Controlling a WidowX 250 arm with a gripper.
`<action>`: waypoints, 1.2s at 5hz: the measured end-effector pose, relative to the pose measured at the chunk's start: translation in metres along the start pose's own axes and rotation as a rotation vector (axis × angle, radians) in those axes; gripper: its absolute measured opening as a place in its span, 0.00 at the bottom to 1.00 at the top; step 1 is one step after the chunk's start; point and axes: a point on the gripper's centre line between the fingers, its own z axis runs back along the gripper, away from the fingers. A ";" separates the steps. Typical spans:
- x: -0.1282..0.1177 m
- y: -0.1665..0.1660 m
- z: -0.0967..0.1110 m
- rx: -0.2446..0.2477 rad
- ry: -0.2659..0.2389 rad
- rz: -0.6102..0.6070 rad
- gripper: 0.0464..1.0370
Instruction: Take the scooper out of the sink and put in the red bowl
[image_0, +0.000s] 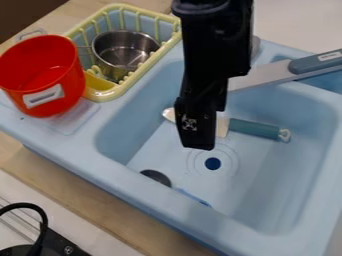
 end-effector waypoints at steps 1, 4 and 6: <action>0.001 0.003 -0.009 0.038 0.035 -0.010 0.96; -0.002 0.001 -0.035 -0.021 0.089 0.004 0.96; -0.001 -0.003 -0.056 -0.089 0.135 0.023 0.96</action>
